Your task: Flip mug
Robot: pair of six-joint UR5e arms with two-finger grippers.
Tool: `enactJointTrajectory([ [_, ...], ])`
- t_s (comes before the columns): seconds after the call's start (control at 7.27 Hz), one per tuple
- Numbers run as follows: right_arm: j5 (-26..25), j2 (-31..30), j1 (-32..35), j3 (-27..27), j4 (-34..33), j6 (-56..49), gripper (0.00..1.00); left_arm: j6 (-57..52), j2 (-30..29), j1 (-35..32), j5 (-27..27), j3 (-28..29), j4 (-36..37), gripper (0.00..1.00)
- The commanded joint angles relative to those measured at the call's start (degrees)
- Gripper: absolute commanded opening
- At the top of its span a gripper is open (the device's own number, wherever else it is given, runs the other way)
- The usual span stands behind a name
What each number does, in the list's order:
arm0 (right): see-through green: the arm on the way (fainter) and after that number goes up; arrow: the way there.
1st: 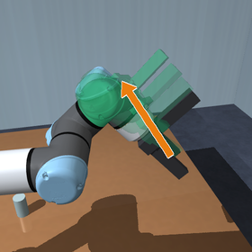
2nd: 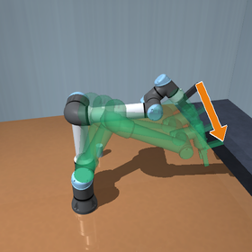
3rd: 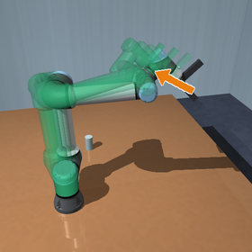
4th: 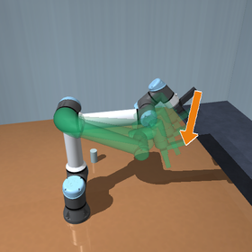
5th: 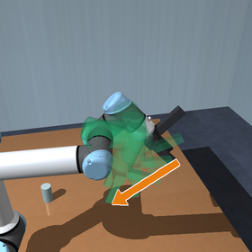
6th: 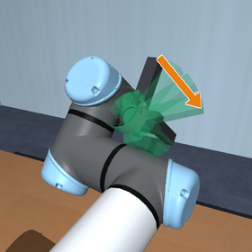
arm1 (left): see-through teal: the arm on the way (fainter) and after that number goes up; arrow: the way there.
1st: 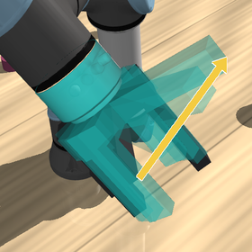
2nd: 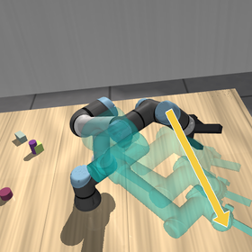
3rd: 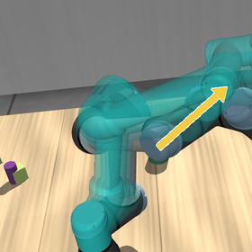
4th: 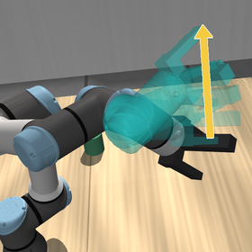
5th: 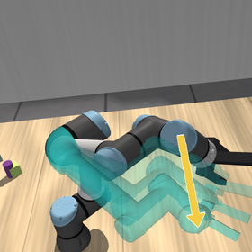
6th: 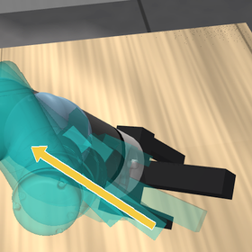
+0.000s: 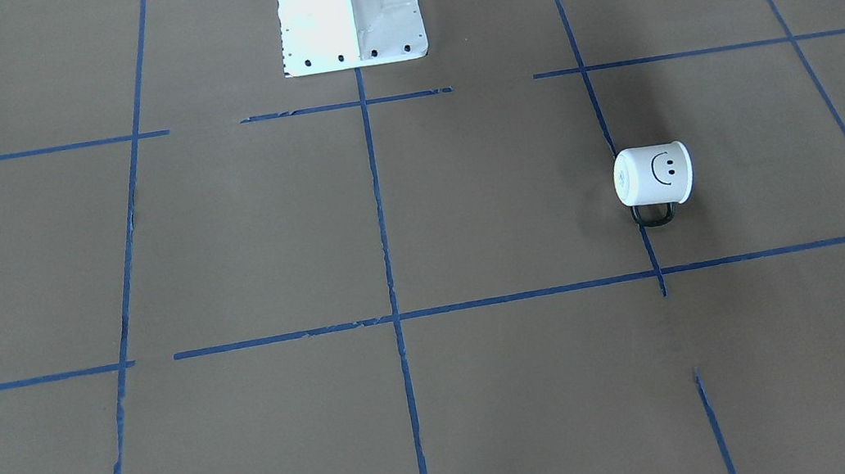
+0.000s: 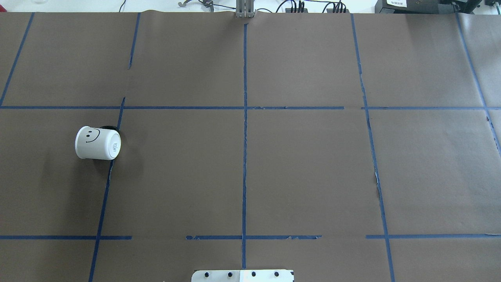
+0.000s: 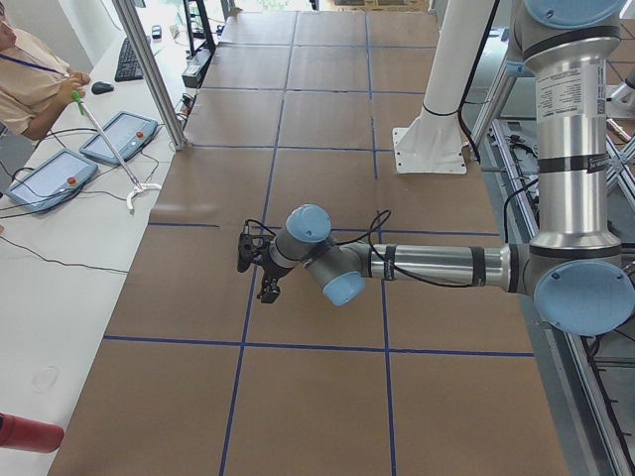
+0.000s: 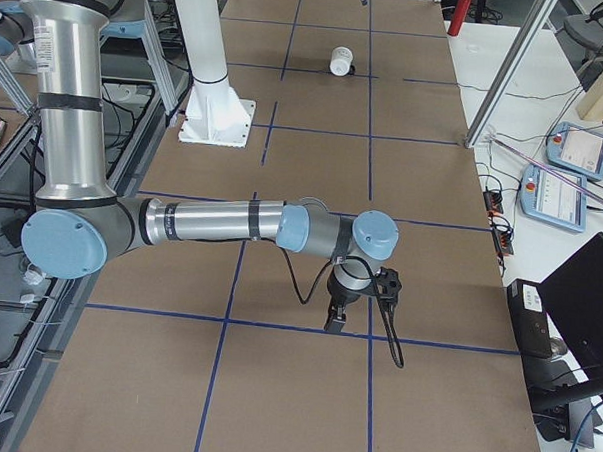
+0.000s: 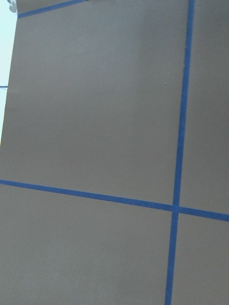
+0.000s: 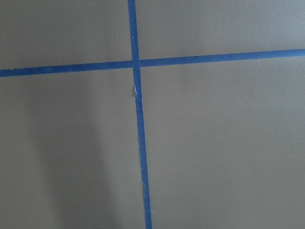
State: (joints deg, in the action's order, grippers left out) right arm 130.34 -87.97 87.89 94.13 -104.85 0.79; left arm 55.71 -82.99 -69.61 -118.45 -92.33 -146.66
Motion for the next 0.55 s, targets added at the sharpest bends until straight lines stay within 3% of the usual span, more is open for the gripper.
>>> enactJointTrajectory([
  [0.0, 0.0, 0.0, 0.0, 0.0, 0.0, 0.0, 1.0, 14.98, -0.94, 8.75, 6.8, 6.44, -18.16, 1.0],
  [0.41, 0.0, 0.0, 0.0, 0.0, 0.0, 0.0, 1.0, 24.59, -4.8, 15.8, 6.66, 10.66, -34.87, 1.0],
])
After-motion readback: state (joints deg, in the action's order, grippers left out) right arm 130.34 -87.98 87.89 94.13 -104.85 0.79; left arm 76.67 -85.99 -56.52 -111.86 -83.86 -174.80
